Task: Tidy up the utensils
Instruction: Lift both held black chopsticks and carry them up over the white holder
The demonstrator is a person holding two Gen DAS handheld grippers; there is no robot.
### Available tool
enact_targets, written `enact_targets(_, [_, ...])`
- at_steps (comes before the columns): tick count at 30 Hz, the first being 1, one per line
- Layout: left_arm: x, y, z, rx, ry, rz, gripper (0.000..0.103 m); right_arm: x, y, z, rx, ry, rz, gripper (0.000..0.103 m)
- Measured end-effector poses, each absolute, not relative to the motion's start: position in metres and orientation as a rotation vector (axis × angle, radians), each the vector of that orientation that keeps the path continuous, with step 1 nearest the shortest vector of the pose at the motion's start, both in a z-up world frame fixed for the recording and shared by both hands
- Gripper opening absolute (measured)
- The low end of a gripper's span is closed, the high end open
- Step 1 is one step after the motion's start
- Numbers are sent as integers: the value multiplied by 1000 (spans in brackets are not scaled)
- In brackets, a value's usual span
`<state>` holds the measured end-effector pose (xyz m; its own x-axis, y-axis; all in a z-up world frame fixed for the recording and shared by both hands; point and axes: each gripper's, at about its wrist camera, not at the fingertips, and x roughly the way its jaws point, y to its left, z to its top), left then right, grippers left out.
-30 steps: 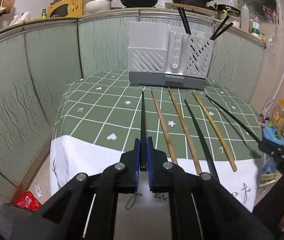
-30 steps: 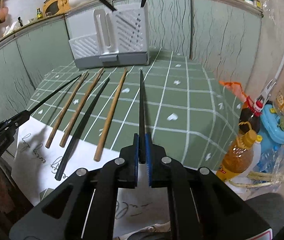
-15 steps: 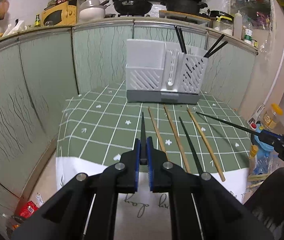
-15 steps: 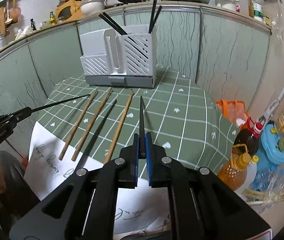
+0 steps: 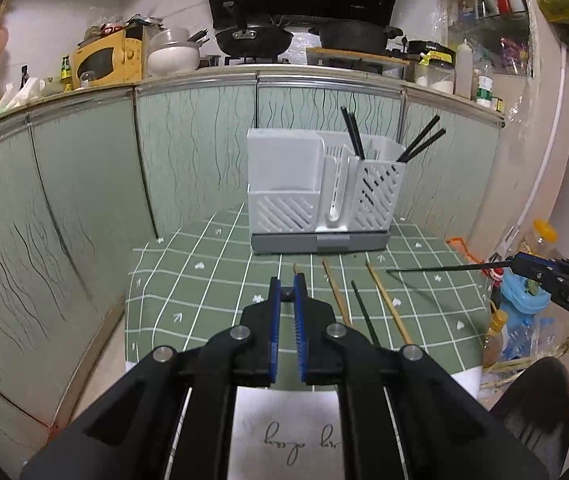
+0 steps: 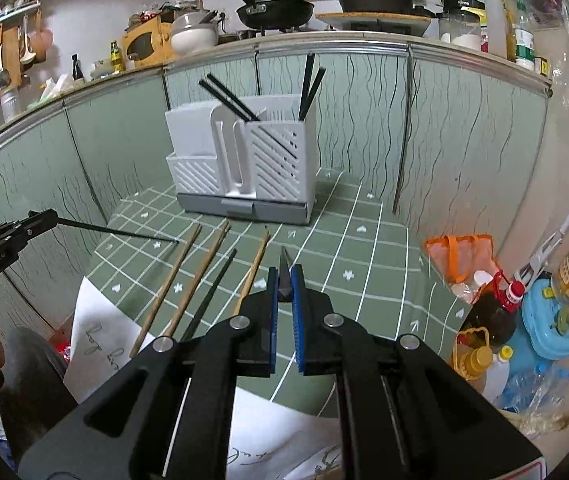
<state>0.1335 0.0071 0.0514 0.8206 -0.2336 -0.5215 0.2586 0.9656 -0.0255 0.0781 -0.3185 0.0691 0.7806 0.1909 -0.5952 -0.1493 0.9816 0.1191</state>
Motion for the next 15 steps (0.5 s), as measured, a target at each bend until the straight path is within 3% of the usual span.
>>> enact_targets(15, [145,7,85,35,531,-322,8,92,-325,115,76,577,242,6])
